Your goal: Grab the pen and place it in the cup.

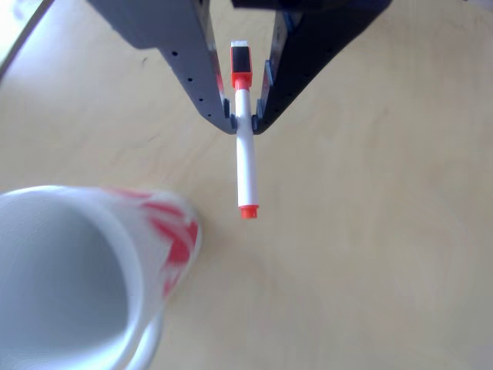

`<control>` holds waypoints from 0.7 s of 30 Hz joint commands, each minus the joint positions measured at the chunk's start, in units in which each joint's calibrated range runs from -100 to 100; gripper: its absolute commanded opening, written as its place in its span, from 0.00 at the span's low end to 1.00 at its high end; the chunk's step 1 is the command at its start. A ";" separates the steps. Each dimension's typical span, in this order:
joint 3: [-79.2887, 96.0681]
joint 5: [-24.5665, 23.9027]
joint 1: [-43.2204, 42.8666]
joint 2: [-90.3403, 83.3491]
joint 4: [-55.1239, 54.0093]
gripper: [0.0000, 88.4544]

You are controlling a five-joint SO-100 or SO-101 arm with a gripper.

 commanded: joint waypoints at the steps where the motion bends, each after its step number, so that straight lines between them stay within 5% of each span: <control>1: -1.18 0.37 0.61 -9.38 0.00 0.01; 15: -0.19 -0.26 1.87 -16.44 -23.66 0.01; 21: 8.87 -0.36 6.46 -16.35 -45.25 0.01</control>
